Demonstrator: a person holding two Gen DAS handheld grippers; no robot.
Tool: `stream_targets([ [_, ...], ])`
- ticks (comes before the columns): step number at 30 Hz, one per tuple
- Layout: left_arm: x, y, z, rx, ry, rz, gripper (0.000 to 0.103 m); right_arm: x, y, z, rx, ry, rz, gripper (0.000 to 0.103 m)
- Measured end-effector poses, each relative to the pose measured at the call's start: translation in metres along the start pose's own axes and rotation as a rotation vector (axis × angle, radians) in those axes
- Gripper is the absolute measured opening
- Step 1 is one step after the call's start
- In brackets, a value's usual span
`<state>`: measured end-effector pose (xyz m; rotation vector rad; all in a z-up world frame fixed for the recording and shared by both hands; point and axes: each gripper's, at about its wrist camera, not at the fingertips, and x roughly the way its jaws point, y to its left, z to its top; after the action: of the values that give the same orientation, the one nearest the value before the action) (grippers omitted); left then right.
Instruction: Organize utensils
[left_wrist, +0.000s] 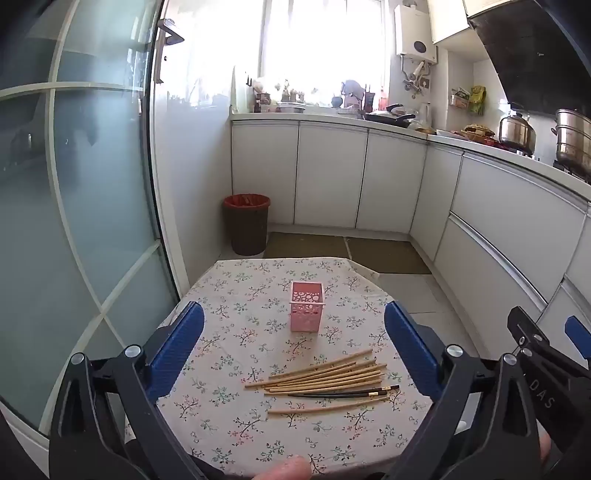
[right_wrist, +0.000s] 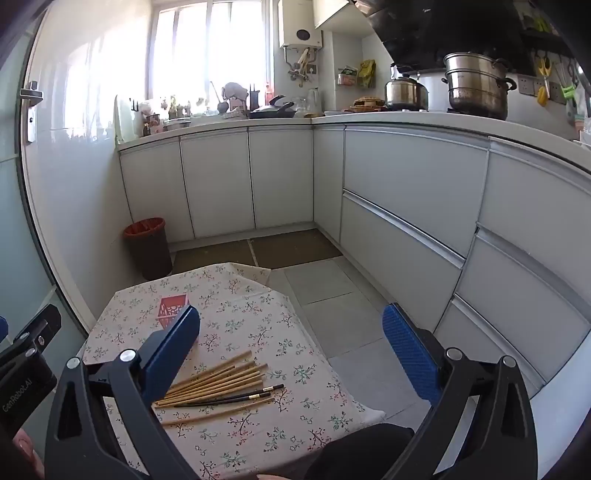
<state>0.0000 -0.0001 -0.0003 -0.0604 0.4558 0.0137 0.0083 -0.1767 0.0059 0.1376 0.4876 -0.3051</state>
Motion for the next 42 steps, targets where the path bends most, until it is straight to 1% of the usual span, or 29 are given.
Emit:
stream_targets([
  [5,0.002,0.007,-0.002,-0.008,0.025,0.004,0.094,0.001,-0.002,-0.001,0.002,0.013,0.009,0.097],
  [6,0.002,0.005,0.003,0.002,0.025,0.007,0.094,0.001,-0.002,-0.002,0.003,0.019,0.011,0.097],
  [8,-0.005,-0.001,0.001,0.032,0.006,0.006,0.094,0.000,-0.001,-0.002,-0.015,0.026,0.004,0.096],
  [10,0.003,0.000,0.000,0.034,0.030,0.003,0.095,0.001,0.000,0.000,-0.016,0.038,0.010,0.096],
  [13,0.003,-0.003,0.000,0.022,0.036,0.013,0.095,0.004,0.000,-0.001,-0.013,0.052,0.016,0.096],
  [27,0.002,-0.001,-0.001,0.020,0.038,0.016,0.096,0.008,-0.002,-0.003,0.003,0.068,0.026,0.096],
  [42,0.009,-0.001,-0.002,0.022,0.063,0.017,0.096,0.010,-0.003,-0.005,0.007,0.077,0.037,0.096],
])
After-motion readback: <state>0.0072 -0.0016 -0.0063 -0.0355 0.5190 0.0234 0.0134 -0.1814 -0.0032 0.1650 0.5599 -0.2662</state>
